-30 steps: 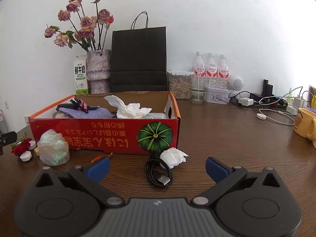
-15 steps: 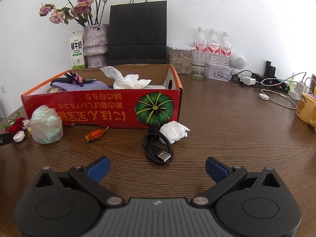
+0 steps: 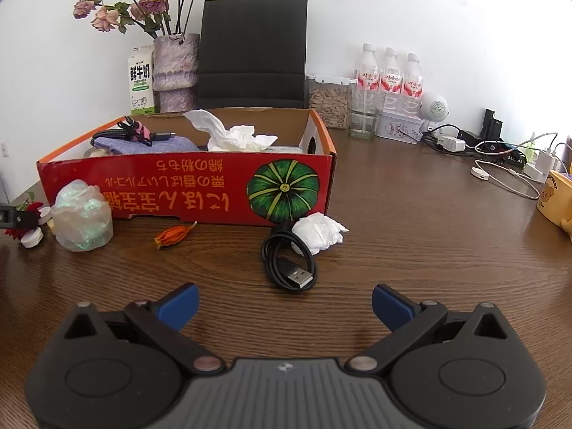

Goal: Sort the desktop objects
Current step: 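Grasp the red rose with metal hair clip using the left tool, then grasp the coiled black USB cable with the right tool while the left tool holds the rose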

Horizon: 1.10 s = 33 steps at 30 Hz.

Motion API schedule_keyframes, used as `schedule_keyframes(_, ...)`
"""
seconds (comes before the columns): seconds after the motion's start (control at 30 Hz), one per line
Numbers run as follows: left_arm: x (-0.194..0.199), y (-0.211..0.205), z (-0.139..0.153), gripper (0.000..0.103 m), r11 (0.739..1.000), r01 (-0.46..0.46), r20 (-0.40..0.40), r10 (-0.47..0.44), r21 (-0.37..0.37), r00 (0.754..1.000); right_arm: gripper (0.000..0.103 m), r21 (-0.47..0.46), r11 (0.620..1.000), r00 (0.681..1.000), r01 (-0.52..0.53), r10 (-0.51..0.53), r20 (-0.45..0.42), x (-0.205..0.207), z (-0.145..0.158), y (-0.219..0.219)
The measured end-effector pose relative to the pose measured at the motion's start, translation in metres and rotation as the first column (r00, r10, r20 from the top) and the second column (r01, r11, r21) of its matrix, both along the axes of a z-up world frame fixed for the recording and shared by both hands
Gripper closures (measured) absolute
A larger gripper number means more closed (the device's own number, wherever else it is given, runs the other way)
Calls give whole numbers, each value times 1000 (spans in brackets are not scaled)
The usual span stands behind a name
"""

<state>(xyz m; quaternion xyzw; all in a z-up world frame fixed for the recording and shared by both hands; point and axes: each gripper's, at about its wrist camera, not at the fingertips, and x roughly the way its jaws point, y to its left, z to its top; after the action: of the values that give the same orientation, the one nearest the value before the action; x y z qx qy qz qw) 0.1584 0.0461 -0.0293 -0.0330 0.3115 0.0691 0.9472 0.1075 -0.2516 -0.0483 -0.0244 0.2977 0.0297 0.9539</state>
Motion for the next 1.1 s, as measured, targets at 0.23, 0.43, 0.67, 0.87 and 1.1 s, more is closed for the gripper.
schedule_keyframes(0.23,3,7,-4,3,996,11,23,-9,-86,1000,0,15,1000,1000,-14,14,-17,3,0,-1)
schedule_keyframes(0.43,2,7,-4,39,996,12,21,-10,-94,1000,0,19,1000,1000,-18,18,-23,4,-1,-2)
schedule_keyframes(0.67,-5,12,-4,60,992,1,39,4,-127,999,0,20,1000,1000,-17,18,-25,4,-1,-2)
schedule_keyframes(0.87,-20,12,1,63,991,-17,99,31,-133,995,0,22,1000,1000,-14,14,-25,4,-1,-2)
schedule_keyframes(1.1,-31,7,3,62,992,-9,120,25,-127,992,0,29,1000,1000,-10,10,-22,5,0,-6)
